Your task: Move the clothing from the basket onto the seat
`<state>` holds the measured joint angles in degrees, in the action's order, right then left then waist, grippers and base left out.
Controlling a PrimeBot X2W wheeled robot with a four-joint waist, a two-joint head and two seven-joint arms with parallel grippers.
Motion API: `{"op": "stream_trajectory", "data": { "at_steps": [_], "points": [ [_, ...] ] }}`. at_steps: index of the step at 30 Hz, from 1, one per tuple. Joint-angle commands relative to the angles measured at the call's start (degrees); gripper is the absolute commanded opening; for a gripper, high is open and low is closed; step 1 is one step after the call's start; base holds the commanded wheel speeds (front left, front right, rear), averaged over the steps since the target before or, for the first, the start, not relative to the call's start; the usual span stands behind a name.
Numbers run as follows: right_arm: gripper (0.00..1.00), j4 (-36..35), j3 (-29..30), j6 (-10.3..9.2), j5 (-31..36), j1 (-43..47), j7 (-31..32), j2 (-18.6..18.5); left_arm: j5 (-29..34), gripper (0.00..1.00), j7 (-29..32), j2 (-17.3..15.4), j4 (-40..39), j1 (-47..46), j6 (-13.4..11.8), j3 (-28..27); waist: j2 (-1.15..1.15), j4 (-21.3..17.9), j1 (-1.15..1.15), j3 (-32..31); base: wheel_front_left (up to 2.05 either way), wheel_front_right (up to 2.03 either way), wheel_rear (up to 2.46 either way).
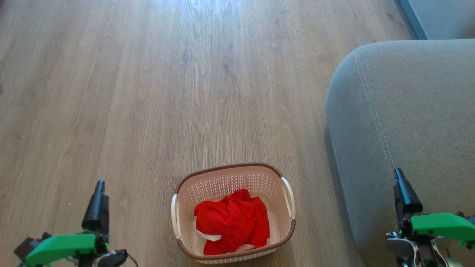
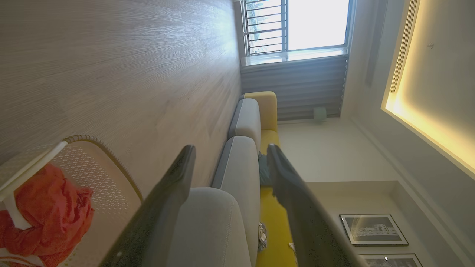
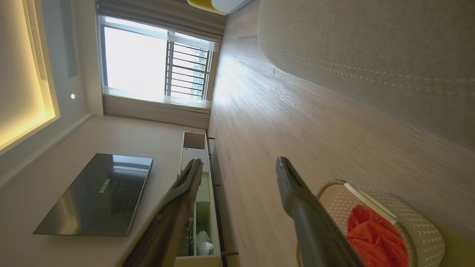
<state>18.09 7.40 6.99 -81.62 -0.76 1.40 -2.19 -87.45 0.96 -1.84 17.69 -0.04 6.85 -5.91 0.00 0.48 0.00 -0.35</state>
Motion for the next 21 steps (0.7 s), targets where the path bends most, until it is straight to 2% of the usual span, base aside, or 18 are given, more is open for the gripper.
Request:
{"op": "stream_trajectory", "data": {
  "at_steps": [1,14,21],
  "points": [
    [1.0,-2.8,0.3,0.13,2.3,-3.1,-0.9,-0.4,1.8,1.0,-0.6,-0.4,-2.5,-3.2,0.2,-2.0,0.0,0.1,0.0,-0.1,0.0,0.0,0.0],
    [1.0,-7.5,-0.2,0.18,13.7,-4.0,-2.9,-0.4,8.1,1.0,-2.6,-0.5,-5.9,-4.7,0.2,-5.3,0.0,0.5,0.0,-0.1,0.0,0.0,0.0],
    [1.0,-11.6,-1.9,0.21,22.5,-4.7,-4.3,-0.4,12.7,1.0,-3.9,-0.5,-8.7,-5.8,0.3,-7.5,0.0,0.8,0.0,0.1,0.0,0.0,0.0]
  ]
}}
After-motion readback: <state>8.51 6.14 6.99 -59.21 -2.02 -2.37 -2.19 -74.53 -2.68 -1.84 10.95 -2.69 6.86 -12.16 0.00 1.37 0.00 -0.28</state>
